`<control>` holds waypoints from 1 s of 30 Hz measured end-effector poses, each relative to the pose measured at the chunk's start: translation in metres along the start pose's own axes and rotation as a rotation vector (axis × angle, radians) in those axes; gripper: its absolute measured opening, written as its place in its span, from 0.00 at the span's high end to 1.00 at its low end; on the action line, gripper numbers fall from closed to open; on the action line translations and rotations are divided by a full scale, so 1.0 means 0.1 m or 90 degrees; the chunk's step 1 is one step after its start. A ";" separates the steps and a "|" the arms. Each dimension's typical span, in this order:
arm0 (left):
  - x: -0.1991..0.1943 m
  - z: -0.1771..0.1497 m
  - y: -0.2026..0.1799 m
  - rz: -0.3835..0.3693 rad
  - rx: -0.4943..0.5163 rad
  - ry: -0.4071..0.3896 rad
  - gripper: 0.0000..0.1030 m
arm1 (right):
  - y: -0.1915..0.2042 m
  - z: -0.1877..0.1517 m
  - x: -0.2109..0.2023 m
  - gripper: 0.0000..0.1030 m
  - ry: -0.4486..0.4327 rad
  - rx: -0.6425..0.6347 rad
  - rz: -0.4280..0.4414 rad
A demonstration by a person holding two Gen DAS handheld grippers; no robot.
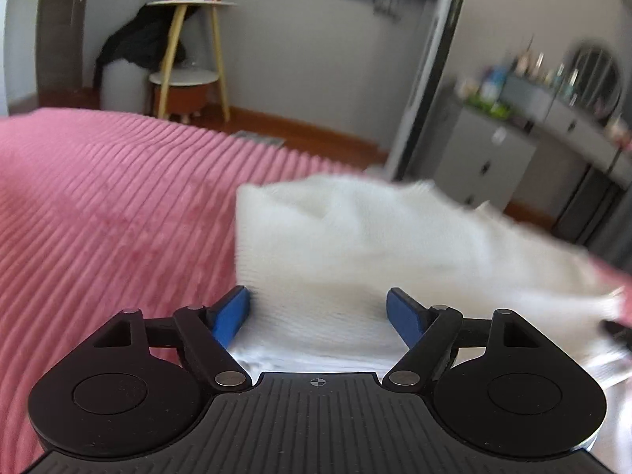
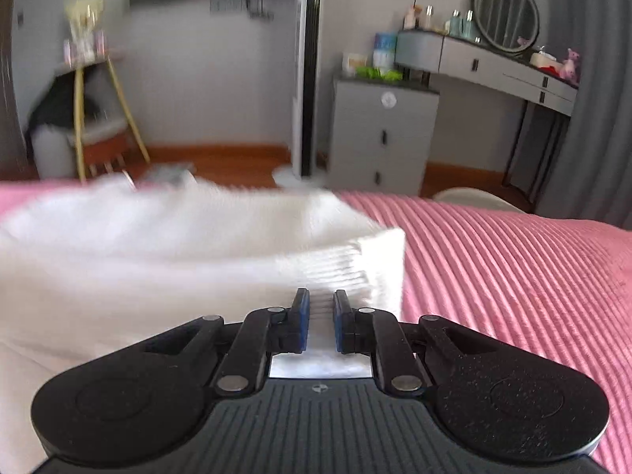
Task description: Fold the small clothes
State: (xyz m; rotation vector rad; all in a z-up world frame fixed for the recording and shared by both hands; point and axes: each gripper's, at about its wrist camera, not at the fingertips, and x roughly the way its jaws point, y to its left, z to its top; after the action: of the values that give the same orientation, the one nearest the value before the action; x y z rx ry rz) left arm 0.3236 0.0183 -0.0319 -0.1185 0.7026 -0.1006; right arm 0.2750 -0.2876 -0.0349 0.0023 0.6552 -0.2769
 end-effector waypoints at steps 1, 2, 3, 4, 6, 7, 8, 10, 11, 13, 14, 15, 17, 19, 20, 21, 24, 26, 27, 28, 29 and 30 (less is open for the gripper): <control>0.07 -0.01 -0.02 0.016 0.022 0.007 0.16 | -0.01 -0.02 0.04 0.90 0.003 -0.014 -0.006; 0.13 -0.03 -0.01 0.017 0.026 0.013 0.10 | -0.03 -0.05 0.08 0.90 0.004 -0.028 -0.004; 0.15 -0.04 0.03 0.020 0.013 0.014 0.07 | -0.02 -0.05 0.11 0.91 0.004 -0.040 -0.003; 0.18 -0.03 0.06 0.020 -0.003 0.015 0.05 | -0.01 -0.06 0.12 0.91 0.001 -0.052 -0.004; 0.22 -0.02 0.09 0.022 -0.001 0.014 0.01 | 0.01 -0.08 0.19 0.91 -0.007 -0.079 -0.008; 0.22 -0.03 0.08 0.025 0.009 0.014 0.01 | 0.01 -0.07 0.21 0.91 -0.008 -0.079 -0.007; 0.20 -0.02 0.08 0.025 0.017 0.019 0.01 | 0.00 -0.07 0.19 0.91 -0.008 -0.071 -0.002; 0.08 0.00 0.09 0.033 0.032 0.031 0.01 | -0.06 -0.04 0.11 0.90 -0.006 -0.058 0.004; 0.00 0.00 0.11 0.037 0.041 0.035 0.02 | -0.07 -0.04 0.03 0.90 -0.003 -0.057 -0.011; -0.21 -0.05 0.14 0.046 0.068 0.040 0.02 | -0.09 -0.08 -0.14 0.83 0.008 -0.057 -0.053; -0.32 -0.08 0.15 0.050 0.076 0.042 0.02 | -0.13 -0.10 -0.23 0.83 0.008 -0.038 -0.046; -0.43 -0.11 0.16 0.045 0.084 0.045 0.02 | -0.16 -0.13 -0.34 0.83 0.010 -0.017 -0.037; -0.67 -0.19 0.15 0.038 0.105 0.048 0.02 | -0.17 -0.19 -0.53 0.83 0.018 -0.012 -0.036; -0.89 -0.28 0.13 0.027 0.122 0.049 0.02 | -0.14 -0.25 -0.69 0.83 0.030 -0.016 -0.022; -0.97 -0.31 0.11 0.022 0.128 0.052 0.02 | -0.13 -0.27 -0.77 0.83 0.032 -0.016 -0.019; -1.04 -0.34 0.10 0.019 0.134 0.053 0.02 | -0.10 -0.30 -0.85 0.83 0.033 -0.017 -0.014; -1.24 -0.44 0.06 0.016 0.149 0.058 0.02 | -0.06 -0.36 -1.08 0.83 0.030 -0.018 0.005; -1.33 -0.48 0.03 0.016 0.149 0.062 0.02 | -0.04 -0.39 -1.19 0.83 0.027 -0.027 0.007; -1.37 -0.50 0.03 0.013 0.147 0.064 0.02 | -0.02 -0.41 -1.25 0.83 0.028 -0.029 0.008; -1.40 -0.52 0.03 0.011 0.141 0.068 0.02 | -0.01 -0.43 -1.30 0.83 0.029 -0.027 0.011; -1.43 -0.55 0.04 0.010 0.134 0.075 0.02 | -0.01 -0.44 -1.34 0.83 0.030 -0.027 0.014; -1.45 -0.58 0.06 0.007 0.127 0.084 0.02 | 0.00 -0.46 -1.39 0.82 0.035 -0.027 0.018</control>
State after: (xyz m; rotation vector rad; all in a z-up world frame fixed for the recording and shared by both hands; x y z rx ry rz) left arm 0.1764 0.0387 0.0157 0.0839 0.8208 -0.1687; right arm 0.1419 -0.2485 0.0119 -0.0209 0.7157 -0.2368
